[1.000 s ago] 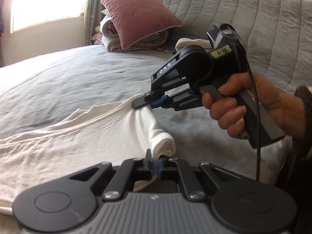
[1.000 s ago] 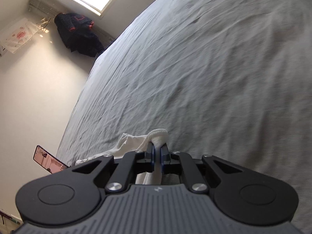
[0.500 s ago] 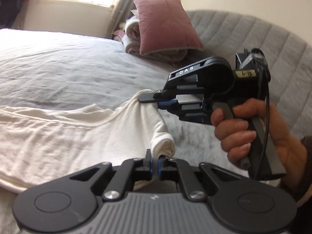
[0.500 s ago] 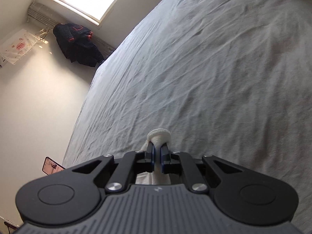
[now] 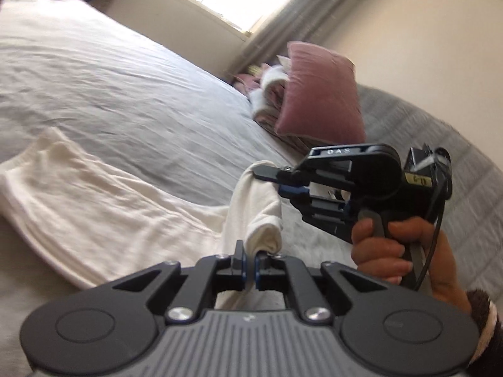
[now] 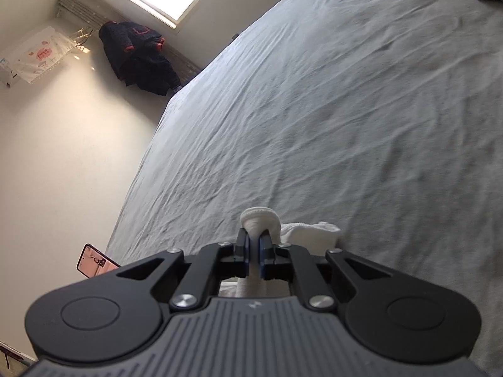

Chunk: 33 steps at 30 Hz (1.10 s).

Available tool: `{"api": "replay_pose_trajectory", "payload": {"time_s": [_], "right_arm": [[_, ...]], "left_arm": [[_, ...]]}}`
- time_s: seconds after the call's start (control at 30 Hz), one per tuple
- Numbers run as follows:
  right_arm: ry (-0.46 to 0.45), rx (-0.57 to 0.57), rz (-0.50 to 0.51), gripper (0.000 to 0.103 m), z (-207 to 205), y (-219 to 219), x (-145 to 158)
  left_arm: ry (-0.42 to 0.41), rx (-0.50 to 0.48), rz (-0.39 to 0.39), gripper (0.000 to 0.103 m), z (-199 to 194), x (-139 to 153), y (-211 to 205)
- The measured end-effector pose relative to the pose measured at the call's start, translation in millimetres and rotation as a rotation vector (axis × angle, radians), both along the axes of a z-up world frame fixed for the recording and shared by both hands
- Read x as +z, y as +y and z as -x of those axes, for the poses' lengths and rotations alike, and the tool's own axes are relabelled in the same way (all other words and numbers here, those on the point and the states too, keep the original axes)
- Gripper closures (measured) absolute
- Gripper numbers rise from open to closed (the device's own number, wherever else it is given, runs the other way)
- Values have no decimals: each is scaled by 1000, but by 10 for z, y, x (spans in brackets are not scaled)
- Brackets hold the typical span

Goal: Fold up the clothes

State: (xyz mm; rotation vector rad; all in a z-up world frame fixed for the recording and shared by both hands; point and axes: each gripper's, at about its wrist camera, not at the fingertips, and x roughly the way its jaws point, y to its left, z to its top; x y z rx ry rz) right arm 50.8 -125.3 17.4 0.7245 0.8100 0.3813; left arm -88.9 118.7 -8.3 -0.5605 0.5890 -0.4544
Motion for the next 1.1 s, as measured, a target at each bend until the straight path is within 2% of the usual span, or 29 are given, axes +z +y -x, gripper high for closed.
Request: {"api": "replay_pose_trajectory", "payload": {"time_s": [0.37,0.53,0.7,0.83,0.97,1.1], "right_arm": [[-10,70,36,95,-167,706,-38],[10,97,49,95,-268,1035,-95],[33,143,75,95,-361,1342,-163],[18,186,119,95,-382,1556,-176],[12,218,87,93,-400,1632,-202],[4,248,46,86,-414,1693,-226]], "left_arm": [[54,172,73,99,23,-40,733],[118,274,114,99,-29,-114,1065],[183,365,117,99,-48,-184,1272],[238,408,99,99,-70,-254,1354],[282,438,65,98,-98,-301,1409],[310,451,-27,95,-113,-291,1410]]}}
